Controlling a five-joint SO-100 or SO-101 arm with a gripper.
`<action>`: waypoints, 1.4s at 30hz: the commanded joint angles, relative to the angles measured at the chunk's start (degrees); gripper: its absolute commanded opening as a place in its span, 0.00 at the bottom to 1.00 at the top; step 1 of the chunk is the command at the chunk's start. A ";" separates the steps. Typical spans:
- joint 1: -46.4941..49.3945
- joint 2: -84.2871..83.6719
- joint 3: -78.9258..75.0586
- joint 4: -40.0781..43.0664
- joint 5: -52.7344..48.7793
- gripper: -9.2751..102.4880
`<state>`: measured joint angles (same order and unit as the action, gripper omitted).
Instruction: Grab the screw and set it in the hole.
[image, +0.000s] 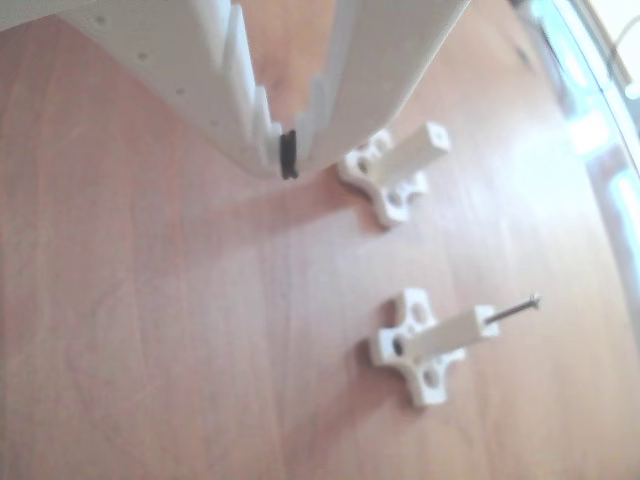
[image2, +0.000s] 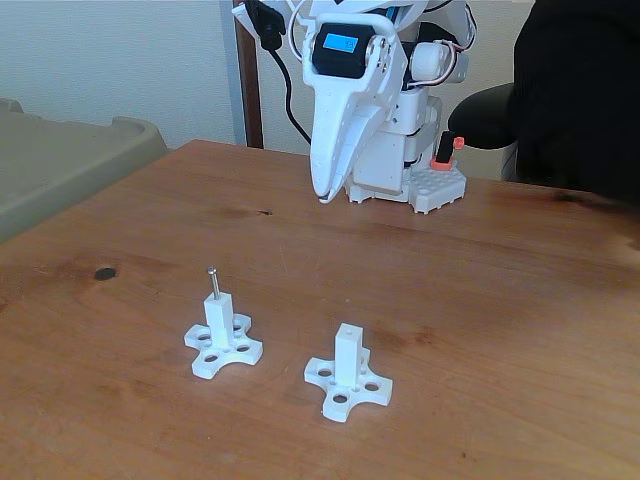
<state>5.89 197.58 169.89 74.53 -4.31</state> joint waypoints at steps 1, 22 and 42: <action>0.53 0.79 1.85 1.05 0.09 0.04; 0.97 -27.95 -25.93 0.35 0.88 0.04; -0.35 -64.86 -56.78 6.50 5.98 0.04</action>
<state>6.06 137.29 120.67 82.09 1.49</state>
